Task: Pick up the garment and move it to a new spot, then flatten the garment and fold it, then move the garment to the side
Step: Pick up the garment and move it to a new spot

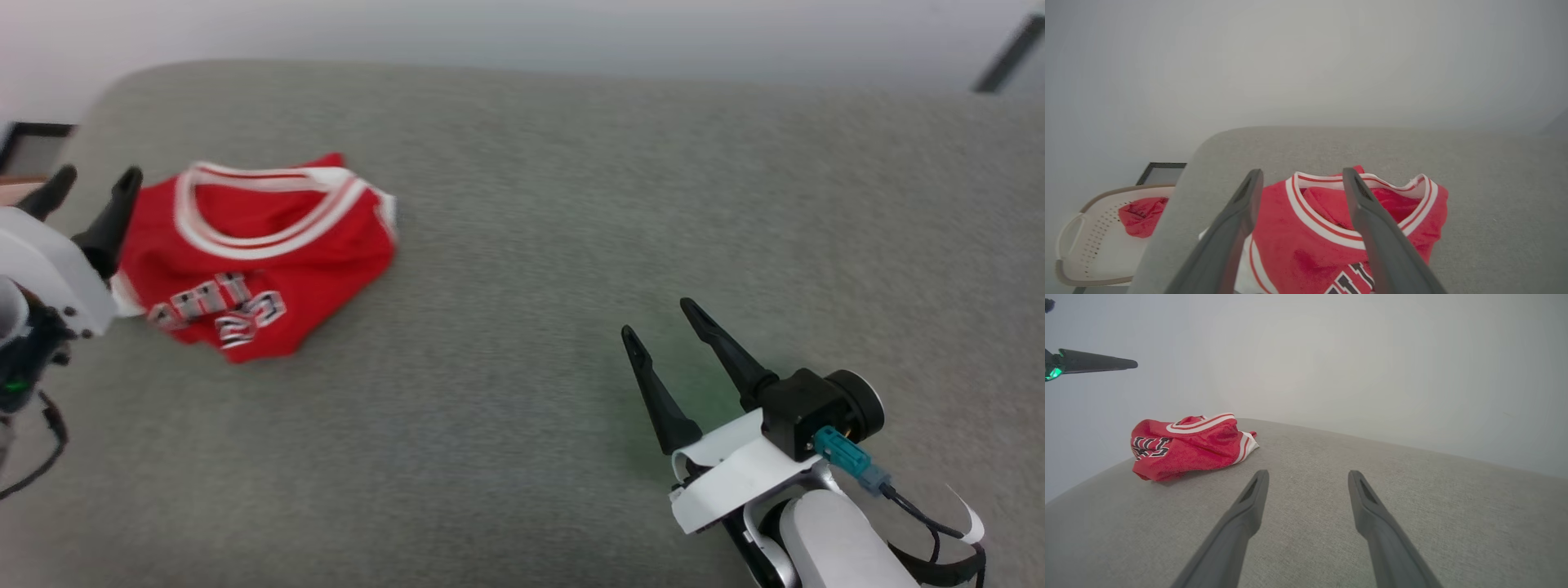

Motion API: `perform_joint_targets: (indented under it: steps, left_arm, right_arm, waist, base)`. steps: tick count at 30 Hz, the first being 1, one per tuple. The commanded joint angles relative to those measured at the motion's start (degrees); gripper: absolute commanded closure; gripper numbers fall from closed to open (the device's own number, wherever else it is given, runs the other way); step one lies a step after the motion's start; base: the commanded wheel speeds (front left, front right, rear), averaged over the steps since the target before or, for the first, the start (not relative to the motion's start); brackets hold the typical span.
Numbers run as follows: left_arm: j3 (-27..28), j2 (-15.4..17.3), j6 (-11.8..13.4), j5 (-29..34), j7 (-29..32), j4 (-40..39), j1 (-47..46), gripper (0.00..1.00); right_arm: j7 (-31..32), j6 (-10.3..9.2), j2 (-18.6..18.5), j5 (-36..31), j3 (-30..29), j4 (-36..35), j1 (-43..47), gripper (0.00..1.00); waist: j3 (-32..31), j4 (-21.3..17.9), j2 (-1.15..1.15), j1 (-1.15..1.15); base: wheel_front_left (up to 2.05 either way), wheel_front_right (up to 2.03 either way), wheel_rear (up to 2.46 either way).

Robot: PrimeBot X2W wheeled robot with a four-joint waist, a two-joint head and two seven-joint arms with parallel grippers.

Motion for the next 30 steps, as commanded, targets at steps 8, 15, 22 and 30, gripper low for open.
perform_joint_targets:
  steps: [8, 15, 22, 30]
  left_arm:
    - [-6.56, 5.45, 0.07, -17.69, 20.55, 3.61, -2.19, 0.00]
    - [-9.11, 7.47, 0.09, -24.95, 28.71, 6.26, -2.02, 0.00]
    - [-11.71, 5.73, 0.13, -27.05, 29.84, 7.46, -2.41, 0.00]
    - [-14.87, 2.05, 0.12, -29.02, 29.66, 7.20, -2.38, 1.00]
  right_arm:
    - [-0.29, 0.00, 0.13, -0.45, 0.78, -3.11, -0.64, 0.00]
    - [-0.30, 0.00, 0.12, -1.56, 0.65, -6.36, -1.42, 0.00]
    - [-0.30, 0.00, 0.13, -2.29, 0.41, -9.45, -1.55, 0.00]
    - [-0.30, 0.00, 0.11, -2.62, -0.24, -10.00, -2.50, 0.00]
  waist:
    - [8.08, -10.67, 0.00, 0.00]
    - [12.95, -13.14, 0.00, 0.00]
    - [17.23, -13.65, 0.00, 0.00]
    - [16.87, -12.37, 0.00, 0.00]
  base:
    - [0.00, 0.00, 0.00]
    - [0.00, 0.00, 0.00]
    - [0.00, 0.00, 0.00]
    - [0.00, 0.00, 0.00]
